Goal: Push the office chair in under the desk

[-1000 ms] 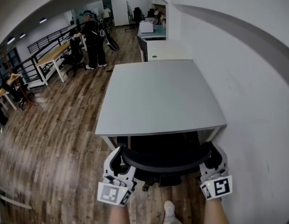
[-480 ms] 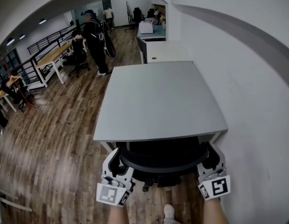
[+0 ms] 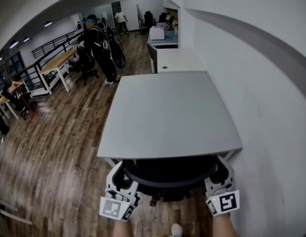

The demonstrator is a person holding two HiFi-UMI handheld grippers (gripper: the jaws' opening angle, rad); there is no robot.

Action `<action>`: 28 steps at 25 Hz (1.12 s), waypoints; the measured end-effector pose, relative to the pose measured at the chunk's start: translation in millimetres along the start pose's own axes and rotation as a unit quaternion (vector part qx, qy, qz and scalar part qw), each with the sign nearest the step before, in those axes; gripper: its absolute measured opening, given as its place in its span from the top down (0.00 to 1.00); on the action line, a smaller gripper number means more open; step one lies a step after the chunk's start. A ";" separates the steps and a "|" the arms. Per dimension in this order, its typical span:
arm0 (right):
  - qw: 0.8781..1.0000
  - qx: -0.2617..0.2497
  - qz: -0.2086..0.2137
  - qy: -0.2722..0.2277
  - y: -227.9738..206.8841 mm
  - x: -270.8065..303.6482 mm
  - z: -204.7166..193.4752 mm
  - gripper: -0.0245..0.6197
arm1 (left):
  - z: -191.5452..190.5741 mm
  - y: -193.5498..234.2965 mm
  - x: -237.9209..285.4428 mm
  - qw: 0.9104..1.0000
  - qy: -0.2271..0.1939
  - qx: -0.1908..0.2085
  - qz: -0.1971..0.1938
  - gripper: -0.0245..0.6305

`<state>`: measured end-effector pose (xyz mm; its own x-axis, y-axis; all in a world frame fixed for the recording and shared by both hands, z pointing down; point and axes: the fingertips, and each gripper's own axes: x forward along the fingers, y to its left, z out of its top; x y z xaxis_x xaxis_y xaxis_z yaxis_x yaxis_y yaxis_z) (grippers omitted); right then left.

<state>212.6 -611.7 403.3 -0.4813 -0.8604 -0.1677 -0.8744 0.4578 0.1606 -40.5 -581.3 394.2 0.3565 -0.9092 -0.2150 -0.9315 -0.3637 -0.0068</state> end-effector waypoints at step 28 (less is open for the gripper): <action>1.000 0.005 -0.031 -0.003 -8.8 69.8 -10.3 0.62 | -13.9 53.5 62.4 1.000 0.008 -0.006 -0.030 0.61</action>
<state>187.3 -678.0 400.2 -0.4266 -0.8856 -0.1838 -0.9031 0.4061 0.1394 -67.1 -660.4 394.0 0.4130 -0.8886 -0.1994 -0.9075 -0.4200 -0.0077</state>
